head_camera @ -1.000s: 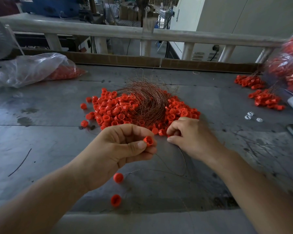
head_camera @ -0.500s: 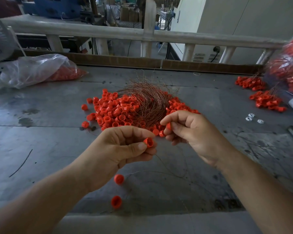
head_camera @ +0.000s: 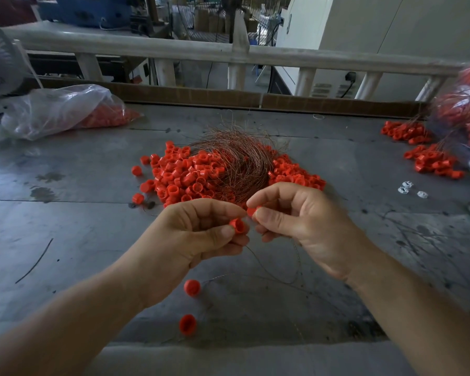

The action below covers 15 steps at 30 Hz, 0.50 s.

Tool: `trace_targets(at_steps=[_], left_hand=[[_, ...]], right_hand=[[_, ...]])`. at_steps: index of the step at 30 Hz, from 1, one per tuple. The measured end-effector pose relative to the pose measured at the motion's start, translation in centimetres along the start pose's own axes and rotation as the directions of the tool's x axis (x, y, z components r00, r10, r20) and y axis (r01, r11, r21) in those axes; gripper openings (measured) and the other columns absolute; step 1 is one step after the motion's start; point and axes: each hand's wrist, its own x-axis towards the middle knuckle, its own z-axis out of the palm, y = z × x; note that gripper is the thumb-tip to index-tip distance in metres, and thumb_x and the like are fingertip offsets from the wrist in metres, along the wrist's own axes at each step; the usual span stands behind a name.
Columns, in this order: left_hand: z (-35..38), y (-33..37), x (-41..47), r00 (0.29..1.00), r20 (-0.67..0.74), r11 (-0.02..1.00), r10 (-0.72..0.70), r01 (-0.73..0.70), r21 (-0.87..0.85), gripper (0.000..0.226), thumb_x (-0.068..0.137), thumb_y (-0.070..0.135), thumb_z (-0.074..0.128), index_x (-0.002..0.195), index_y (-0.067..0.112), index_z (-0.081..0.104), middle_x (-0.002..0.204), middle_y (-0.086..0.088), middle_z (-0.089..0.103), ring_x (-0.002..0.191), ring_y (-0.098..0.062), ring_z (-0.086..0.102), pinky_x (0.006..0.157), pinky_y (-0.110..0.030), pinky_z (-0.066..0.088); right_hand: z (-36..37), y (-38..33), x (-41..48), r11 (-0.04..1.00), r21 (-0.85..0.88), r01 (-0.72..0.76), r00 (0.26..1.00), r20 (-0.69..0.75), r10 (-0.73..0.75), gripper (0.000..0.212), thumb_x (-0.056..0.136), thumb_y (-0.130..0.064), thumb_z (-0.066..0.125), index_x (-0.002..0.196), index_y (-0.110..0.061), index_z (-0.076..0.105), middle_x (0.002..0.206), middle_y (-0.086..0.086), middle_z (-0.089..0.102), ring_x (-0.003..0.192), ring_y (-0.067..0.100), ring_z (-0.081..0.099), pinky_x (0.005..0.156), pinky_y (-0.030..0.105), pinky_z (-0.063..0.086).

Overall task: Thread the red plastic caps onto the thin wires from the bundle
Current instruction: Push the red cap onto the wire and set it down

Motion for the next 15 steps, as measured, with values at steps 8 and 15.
trace_targets(at_steps=[8,15], left_hand=[[0.2,0.1,-0.3,0.997,-0.063,0.998,0.039,-0.036,0.051,0.020,0.059,0.006,0.060,0.070,0.015,0.074,0.070,-0.009,0.071,0.065,-0.016,0.069,0.058,-0.020,0.054],[0.4,0.1,-0.2,0.996,-0.070,0.994,0.053,-0.046,0.103,0.020,0.058,0.007,0.060,0.071,0.015,0.074,0.072,-0.010,0.071,0.065,-0.017,0.068,0.059,-0.019,0.054]], right_hand=[[1.2,0.6,-0.1,0.951,-0.239,0.198,0.972,-0.078,-0.222,0.016,0.065,-0.028,0.067,0.080,-0.032,0.066,0.079,-0.008,0.067,0.074,0.006,0.064,0.069,0.017,0.051],[1.8,0.8,-0.4,0.927,-0.302,0.221,0.960,-0.101,-0.262,0.018,0.061,-0.026,0.071,0.078,-0.030,0.066,0.077,-0.007,0.068,0.073,0.005,0.065,0.068,0.016,0.051]])
